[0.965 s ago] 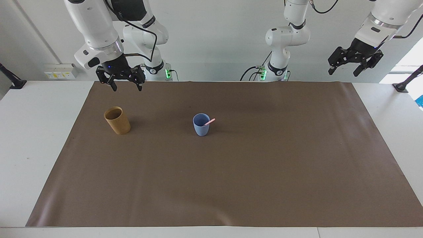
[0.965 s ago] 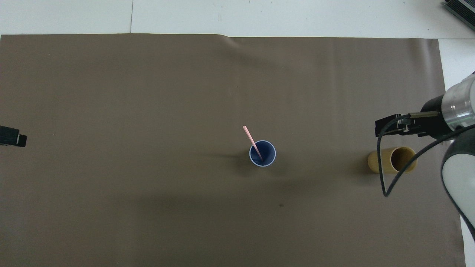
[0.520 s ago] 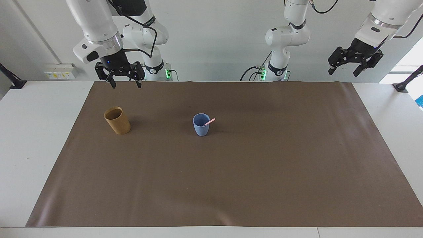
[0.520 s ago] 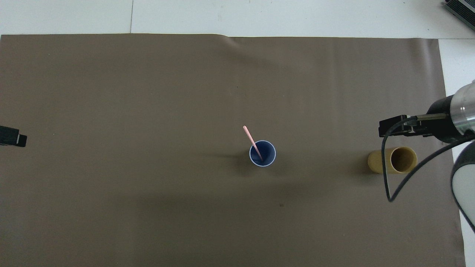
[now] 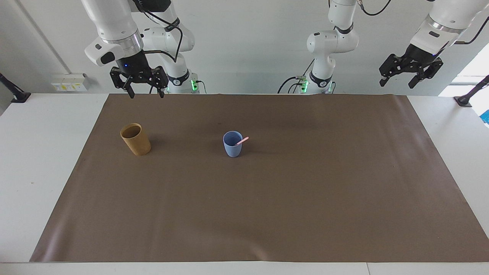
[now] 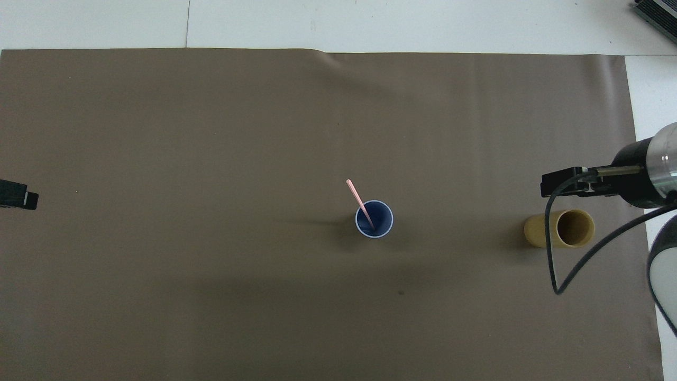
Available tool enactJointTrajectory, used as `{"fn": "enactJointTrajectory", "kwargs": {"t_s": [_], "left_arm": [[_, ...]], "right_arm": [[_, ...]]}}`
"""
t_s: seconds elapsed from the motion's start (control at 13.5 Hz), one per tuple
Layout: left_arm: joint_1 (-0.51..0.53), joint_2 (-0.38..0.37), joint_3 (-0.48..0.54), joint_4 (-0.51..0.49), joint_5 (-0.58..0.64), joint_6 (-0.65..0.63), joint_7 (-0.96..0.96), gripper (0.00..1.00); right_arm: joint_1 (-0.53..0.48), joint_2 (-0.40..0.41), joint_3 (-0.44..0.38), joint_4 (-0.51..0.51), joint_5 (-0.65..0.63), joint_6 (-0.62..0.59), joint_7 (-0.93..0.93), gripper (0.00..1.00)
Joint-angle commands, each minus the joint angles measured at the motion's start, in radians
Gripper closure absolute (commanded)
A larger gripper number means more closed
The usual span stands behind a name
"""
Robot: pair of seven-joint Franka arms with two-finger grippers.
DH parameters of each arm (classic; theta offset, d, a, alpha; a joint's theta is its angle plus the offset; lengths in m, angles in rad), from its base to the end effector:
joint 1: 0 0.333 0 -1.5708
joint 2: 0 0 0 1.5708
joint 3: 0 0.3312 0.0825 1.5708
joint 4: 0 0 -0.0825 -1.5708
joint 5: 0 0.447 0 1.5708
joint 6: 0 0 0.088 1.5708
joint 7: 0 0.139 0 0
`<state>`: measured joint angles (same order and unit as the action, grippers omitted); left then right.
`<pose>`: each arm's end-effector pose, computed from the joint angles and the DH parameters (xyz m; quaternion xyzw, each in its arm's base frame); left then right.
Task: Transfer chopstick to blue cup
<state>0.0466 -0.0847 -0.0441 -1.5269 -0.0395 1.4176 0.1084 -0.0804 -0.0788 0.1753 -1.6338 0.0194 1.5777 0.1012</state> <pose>0.5715 -0.0057 0.6681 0.9982 -0.0556 -0.0113 0.0183 0.5900 0.0625 0.6215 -0.9999 0.0033 -0.0104 0.0039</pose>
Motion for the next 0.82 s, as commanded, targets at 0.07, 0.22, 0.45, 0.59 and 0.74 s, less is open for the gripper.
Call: {"fn": "enactJointTrajectory", "kwargs": {"t_s": [0.07, 0.22, 0.45, 0.59, 0.74], "left_arm": [[0.007, -0.023, -0.002, -0.022, 0.006, -0.006, 0.002, 0.0], [0.007, -0.024, -0.002, -0.022, 0.006, -0.006, 0.004, 0.0], [0.007, -0.023, -0.002, -0.022, 0.006, -0.006, 0.002, 0.0], [0.007, -0.023, -0.002, -0.022, 0.006, -0.006, 0.004, 0.0], [0.007, -0.023, -0.002, -0.021, 0.006, -0.006, 0.002, 0.0]], "right_arm": [[-0.004, -0.004, 0.001, 0.011, 0.019, -0.001, -0.005, 0.0], [-0.004, -0.004, -0.002, 0.009, 0.017, -0.007, -0.002, 0.0], [-0.007, -0.002, 0.0, 0.011, 0.017, -0.007, 0.003, 0.0], [0.007, 0.01, -0.006, 0.028, 0.011, -0.021, 0.005, 0.0], [0.016, 0.039, -0.017, 0.086, 0.01, -0.097, 0.037, 0.0]]}}
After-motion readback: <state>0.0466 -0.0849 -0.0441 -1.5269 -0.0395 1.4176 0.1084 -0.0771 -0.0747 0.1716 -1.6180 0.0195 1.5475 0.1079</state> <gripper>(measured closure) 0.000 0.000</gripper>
